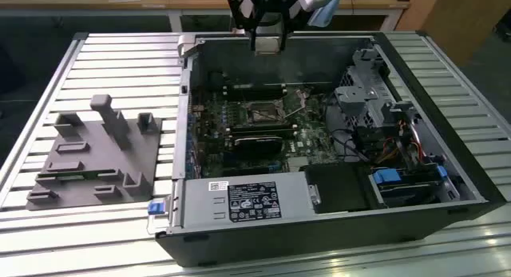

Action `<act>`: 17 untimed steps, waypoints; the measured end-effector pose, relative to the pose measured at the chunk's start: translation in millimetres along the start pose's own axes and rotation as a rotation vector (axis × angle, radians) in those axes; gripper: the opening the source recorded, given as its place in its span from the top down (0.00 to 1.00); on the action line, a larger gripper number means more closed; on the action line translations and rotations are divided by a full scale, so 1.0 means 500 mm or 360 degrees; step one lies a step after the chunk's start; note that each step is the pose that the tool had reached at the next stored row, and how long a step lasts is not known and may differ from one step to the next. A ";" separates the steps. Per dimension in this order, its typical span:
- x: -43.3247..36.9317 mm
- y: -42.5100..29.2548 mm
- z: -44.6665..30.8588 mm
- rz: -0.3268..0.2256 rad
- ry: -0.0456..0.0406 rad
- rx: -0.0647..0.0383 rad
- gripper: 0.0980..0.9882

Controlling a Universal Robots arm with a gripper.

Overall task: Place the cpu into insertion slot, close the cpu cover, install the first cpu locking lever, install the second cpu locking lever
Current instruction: 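Place the cpu into insertion slot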

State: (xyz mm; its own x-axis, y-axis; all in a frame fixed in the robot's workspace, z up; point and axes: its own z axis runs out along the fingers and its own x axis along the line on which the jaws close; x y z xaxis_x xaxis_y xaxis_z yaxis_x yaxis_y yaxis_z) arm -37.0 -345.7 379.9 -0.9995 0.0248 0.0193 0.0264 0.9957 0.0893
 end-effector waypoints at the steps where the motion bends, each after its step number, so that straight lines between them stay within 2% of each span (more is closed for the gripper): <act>1: 0.000 0.000 0.000 0.0000 0.0000 0.0000 0.50; 10: 0.000 0.000 0.000 0.0000 0.0000 0.0000 0.50; 17: 0.000 -0.001 0.013 0.0000 0.0000 0.0000 0.50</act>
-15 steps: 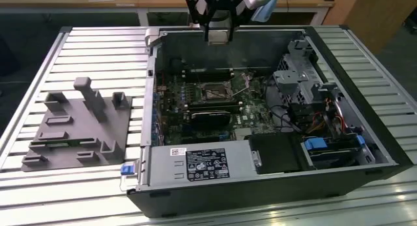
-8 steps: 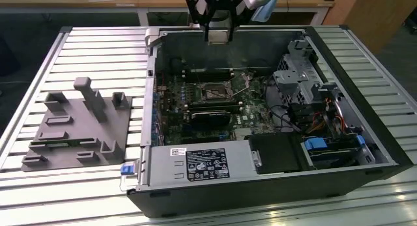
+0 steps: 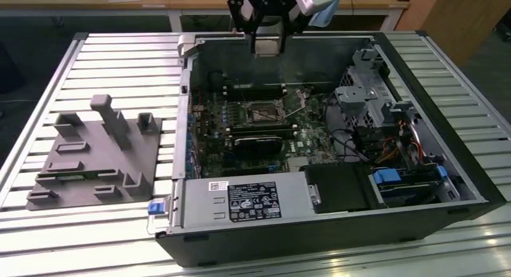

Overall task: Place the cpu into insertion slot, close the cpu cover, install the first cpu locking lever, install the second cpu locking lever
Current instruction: 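Place the cpu into insertion slot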

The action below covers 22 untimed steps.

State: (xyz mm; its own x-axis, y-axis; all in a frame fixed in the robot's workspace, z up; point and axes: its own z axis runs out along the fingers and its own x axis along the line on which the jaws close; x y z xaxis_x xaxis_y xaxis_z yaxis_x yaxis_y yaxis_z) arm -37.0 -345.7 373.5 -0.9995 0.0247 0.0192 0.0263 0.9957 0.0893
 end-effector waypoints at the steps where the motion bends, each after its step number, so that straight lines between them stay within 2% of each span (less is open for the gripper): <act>1: 0.000 0.000 0.003 0.0000 0.0000 0.0000 0.50; 22: -0.001 -0.006 0.062 0.0000 -0.0001 0.0000 0.50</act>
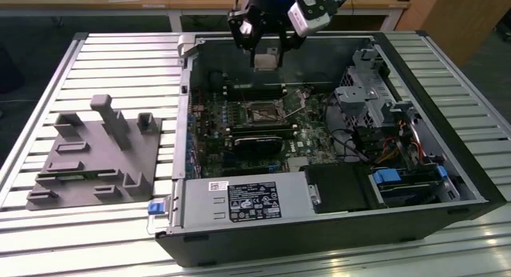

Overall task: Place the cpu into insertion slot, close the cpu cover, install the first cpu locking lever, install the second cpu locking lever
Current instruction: 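Place the cpu into insertion slot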

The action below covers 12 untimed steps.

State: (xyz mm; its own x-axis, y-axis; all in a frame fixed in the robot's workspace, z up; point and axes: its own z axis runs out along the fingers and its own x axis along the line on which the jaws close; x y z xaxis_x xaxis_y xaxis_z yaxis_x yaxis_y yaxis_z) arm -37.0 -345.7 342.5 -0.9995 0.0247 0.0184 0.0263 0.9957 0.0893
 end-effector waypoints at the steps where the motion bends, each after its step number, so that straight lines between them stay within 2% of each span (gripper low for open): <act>1: 0.000 0.000 0.003 0.0000 0.0000 0.0000 0.50; 12: -0.001 -0.003 0.030 0.0000 0.0000 0.0000 0.50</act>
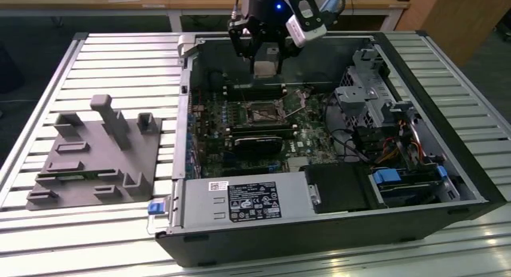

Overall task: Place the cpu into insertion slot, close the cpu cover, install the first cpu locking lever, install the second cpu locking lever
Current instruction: 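Place the cpu into insertion slot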

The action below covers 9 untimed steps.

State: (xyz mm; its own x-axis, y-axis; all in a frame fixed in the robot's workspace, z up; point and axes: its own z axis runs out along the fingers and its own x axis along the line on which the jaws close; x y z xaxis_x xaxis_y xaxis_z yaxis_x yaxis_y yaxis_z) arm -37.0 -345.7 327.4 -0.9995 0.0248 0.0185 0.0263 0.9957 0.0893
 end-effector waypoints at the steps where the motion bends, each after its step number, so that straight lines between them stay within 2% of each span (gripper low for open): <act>1: 0.000 0.000 0.002 0.0000 0.0000 0.0000 0.50; 9: 0.000 -0.002 0.019 0.0000 0.0000 0.0000 0.50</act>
State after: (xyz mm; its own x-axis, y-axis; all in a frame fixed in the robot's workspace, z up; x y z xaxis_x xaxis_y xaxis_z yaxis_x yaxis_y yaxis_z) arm -37.0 -345.7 317.7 -0.9995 0.0248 0.0184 0.0263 0.9956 0.0894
